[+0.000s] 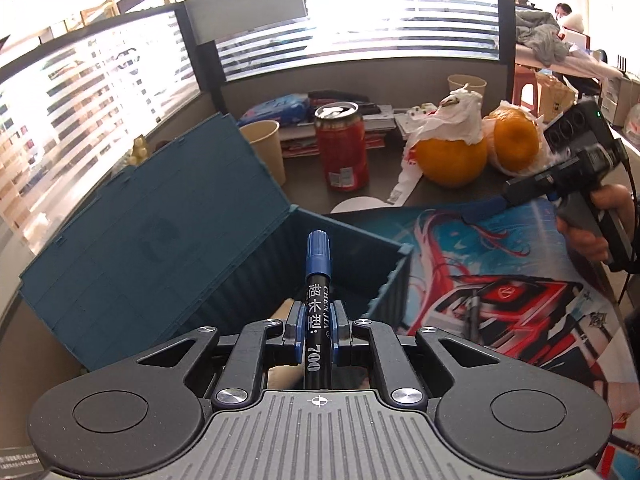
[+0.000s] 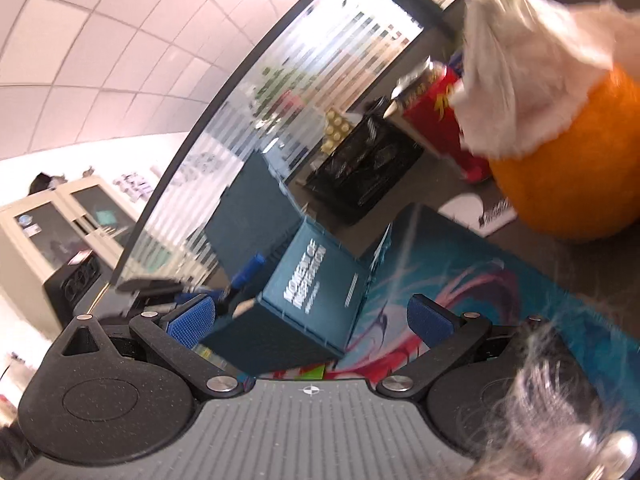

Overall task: Organize rigid objects
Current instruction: 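Carry the blue marker over the teal box and lower it inside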

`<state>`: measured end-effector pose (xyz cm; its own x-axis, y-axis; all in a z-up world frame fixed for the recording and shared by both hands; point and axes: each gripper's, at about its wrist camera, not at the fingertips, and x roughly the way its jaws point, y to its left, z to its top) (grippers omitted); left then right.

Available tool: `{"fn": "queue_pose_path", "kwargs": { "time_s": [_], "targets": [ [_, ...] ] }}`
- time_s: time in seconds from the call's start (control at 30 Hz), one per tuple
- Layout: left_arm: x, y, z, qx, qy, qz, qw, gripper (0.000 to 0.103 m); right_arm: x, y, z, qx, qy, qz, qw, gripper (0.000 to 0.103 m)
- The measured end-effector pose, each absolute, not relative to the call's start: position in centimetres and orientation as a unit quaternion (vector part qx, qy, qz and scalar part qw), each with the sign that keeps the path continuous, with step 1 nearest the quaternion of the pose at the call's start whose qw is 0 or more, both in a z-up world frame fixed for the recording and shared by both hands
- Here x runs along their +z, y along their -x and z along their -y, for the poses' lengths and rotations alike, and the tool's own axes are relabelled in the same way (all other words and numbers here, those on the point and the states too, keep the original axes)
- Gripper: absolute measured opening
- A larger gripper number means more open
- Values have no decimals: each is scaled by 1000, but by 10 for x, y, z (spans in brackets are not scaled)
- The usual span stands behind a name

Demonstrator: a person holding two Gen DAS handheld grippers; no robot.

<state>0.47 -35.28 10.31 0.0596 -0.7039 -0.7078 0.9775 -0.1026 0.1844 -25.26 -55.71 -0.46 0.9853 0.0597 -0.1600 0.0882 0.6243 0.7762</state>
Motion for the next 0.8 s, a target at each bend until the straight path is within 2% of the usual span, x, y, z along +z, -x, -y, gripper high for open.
{"fn": "queue_pose_path", "kwargs": {
  "time_s": [0.1, 0.47, 0.8],
  "targets": [
    [101, -16, 357, -660, -351, -201, 633, 11, -19, 252, 557, -5, -455, -91, 886, 103],
    [89, -45, 379, -683, -378, -217, 586, 11, -14, 249, 541, 20, -398, -102, 911, 103],
    [87, -63, 388, -694, -393, -218, 563, 11, -15, 251, 542, 18, -392, -97, 914, 103]
  ]
}}
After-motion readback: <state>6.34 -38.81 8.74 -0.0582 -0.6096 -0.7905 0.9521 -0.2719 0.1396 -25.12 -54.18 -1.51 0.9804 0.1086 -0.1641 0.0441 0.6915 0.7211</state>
